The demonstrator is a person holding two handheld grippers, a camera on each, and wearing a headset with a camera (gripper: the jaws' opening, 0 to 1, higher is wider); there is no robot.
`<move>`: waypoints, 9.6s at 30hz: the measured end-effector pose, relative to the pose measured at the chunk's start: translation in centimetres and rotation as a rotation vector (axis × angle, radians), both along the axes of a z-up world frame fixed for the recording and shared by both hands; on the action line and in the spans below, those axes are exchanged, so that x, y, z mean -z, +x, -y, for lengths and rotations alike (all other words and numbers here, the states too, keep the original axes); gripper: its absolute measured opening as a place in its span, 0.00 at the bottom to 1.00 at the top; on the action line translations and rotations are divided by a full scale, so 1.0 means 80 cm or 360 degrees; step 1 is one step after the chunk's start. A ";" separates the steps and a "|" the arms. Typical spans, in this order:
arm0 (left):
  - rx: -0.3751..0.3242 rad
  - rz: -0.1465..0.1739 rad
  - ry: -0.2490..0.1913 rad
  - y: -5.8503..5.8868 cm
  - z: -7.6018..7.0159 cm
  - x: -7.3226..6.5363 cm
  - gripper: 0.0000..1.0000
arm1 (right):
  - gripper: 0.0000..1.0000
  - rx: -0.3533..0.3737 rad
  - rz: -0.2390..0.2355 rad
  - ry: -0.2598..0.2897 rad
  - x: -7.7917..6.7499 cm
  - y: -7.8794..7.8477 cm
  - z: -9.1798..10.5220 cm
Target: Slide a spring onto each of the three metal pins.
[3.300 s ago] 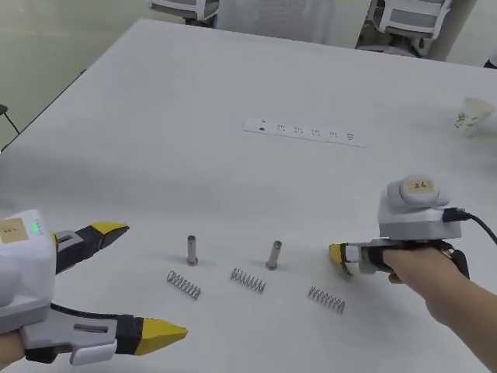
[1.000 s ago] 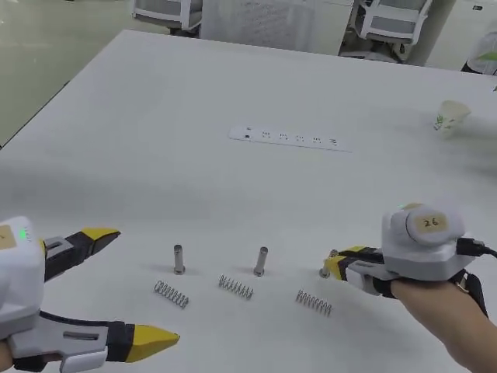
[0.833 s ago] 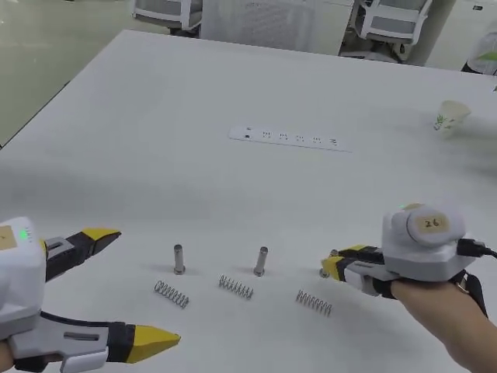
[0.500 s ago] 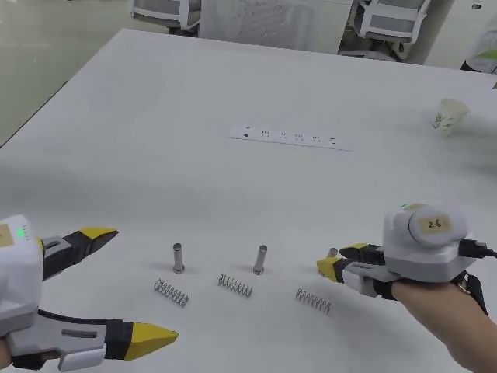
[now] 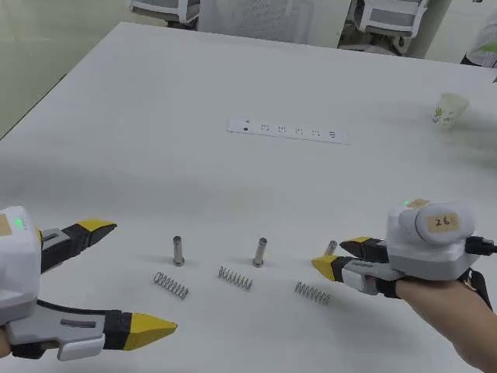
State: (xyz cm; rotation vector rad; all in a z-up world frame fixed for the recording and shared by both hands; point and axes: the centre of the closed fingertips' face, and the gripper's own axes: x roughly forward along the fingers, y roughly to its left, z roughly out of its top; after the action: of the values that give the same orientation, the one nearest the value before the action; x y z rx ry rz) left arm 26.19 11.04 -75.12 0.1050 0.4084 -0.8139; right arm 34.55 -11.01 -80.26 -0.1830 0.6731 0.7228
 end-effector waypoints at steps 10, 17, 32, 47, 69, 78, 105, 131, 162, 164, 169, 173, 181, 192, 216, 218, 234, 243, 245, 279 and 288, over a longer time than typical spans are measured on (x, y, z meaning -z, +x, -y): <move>0.0001 -0.0002 -0.0012 0.003 0.001 -0.002 0.98 | 0.47 -0.0065 0.0049 0.0000 -0.004 -0.013 0.000; 0.0014 -0.0012 -0.0008 0.002 0.003 -0.002 0.98 | 0.54 -0.0160 0.0118 -0.0051 -0.005 -0.024 0.000; 0.0022 -0.0019 -0.0027 0.001 0.005 -0.002 0.98 | 0.64 -0.0364 0.0229 -0.0142 0.000 -0.052 0.000; 0.0018 -0.0022 -0.0027 0.000 0.001 -0.002 0.98 | 0.66 -0.0445 0.0217 -0.0172 0.003 -0.070 0.001; 0.0028 -0.0024 -0.0007 -0.001 0.000 -0.001 0.98 | 0.54 -0.0517 0.0140 -0.0178 0.007 -0.074 -0.008; 0.0025 -0.0025 -0.0006 -0.002 0.000 -0.001 0.98 | 0.49 -0.0556 0.0105 -0.0196 0.010 -0.066 -0.018; 0.0019 -0.0022 -0.0007 -0.006 -0.003 -0.001 0.98 | 0.25 -0.0678 -0.0119 -0.0391 0.059 -0.060 -0.021; 0.0070 -0.0043 -0.0008 -0.021 0.007 0.001 0.96 | 0.09 -0.0687 -0.0150 -0.0434 0.067 -0.061 -0.015; 0.0579 -0.0128 0.0004 -0.036 0.100 0.006 0.75 | 0.08 -0.1079 0.0079 -0.0466 0.000 -0.102 -0.048; 0.0599 -0.0127 -0.0015 -0.032 0.109 0.007 0.74 | 0.08 -0.1095 0.0087 -0.0466 -0.001 -0.104 -0.049; 0.0634 -0.0125 -0.0088 -0.022 0.130 0.004 0.66 | 0.08 -0.1131 0.0112 -0.0453 -0.010 -0.108 -0.053; 0.0651 -0.0120 -0.0151 -0.015 0.148 0.002 0.59 | 0.08 -0.1150 0.0146 -0.0423 -0.019 -0.110 -0.058; 0.0697 -0.0104 -0.0157 -0.011 0.174 0.012 0.49 | 0.08 -0.1274 0.0238 -0.0419 -0.026 -0.119 -0.068; 0.0762 -0.0084 -0.0133 -0.011 0.188 0.022 0.33 | 0.08 -0.1395 0.0325 -0.0455 -0.031 -0.123 -0.072; 0.0821 0.0025 -0.0161 -0.018 0.205 0.015 0.03 | 0.08 -0.1409 0.0318 -0.0362 -0.041 -0.131 -0.075; 0.0833 0.0029 -0.0158 -0.019 0.205 0.015 0.02 | 0.08 -0.1409 0.0310 -0.0360 -0.041 -0.131 -0.075; 0.0859 0.0022 -0.0181 -0.025 0.207 0.010 0.02 | 0.09 -0.1387 0.0291 -0.0347 -0.043 -0.135 -0.074; 0.0867 0.0010 -0.0199 -0.026 0.207 0.007 0.02 | 0.10 -0.1338 0.0242 -0.0368 -0.038 -0.134 -0.058; 0.0873 0.0005 -0.0200 -0.027 0.207 0.007 0.02 | 0.09 -0.1331 0.0260 -0.0362 -0.040 -0.134 -0.057; 0.0913 0.0001 -0.0091 -0.031 0.207 0.023 0.02 | 0.07 -0.1383 0.0277 -0.0109 -0.088 -0.147 -0.098; 0.0911 0.0002 -0.0092 -0.032 0.210 0.022 0.02 | 0.07 -0.1372 0.0289 -0.0009 -0.093 -0.150 -0.114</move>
State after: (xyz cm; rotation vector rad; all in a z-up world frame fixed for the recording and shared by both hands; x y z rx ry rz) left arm 23.65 -5.79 -76.85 0.1726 0.3561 -1.3884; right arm 22.54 -1.89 -72.82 -0.5550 0.4025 1.5068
